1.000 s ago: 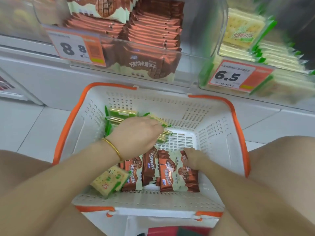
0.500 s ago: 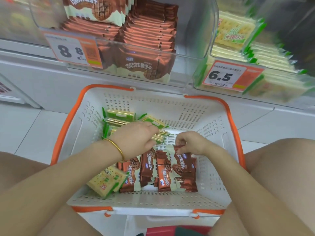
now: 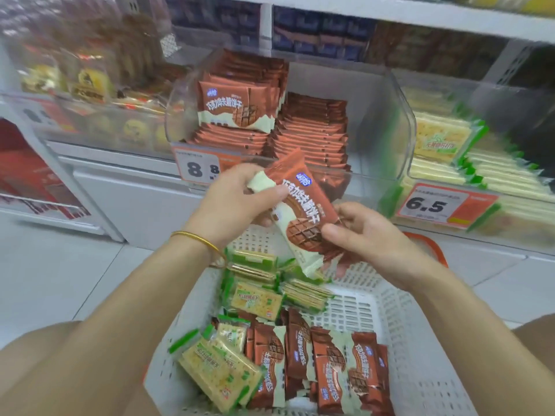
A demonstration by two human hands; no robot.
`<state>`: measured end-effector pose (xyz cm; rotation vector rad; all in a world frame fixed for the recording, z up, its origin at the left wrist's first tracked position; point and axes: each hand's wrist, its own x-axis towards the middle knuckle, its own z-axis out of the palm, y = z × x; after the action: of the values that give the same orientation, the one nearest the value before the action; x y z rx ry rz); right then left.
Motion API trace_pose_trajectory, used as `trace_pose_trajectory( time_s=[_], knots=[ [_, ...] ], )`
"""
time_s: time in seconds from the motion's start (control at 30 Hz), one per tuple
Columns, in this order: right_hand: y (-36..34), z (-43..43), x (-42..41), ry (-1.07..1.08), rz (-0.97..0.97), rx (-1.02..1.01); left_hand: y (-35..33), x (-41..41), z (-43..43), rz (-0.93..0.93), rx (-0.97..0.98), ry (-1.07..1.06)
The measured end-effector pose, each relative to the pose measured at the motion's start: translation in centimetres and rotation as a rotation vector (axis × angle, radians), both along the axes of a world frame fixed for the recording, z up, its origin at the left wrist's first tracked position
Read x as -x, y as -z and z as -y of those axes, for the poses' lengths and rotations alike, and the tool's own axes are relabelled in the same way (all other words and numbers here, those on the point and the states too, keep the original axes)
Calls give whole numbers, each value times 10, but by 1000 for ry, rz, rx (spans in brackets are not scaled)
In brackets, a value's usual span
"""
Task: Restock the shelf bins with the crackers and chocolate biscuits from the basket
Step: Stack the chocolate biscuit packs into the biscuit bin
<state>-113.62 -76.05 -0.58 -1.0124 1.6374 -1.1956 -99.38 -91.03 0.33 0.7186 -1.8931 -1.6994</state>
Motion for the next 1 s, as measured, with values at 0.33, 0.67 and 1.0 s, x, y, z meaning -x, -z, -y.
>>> trace_pose_trajectory(
  time_s=[0.33,0.67,1.0],
  knots=[
    [-75,130,32,212,-364,269,-6,-11,67,159,965,-517],
    [-45,223,39,236,-596,25,14,3,62,495,1108,-268],
    [-38,221,40,399,-656,8,18,1,62,462,1110,-288]
  ],
)
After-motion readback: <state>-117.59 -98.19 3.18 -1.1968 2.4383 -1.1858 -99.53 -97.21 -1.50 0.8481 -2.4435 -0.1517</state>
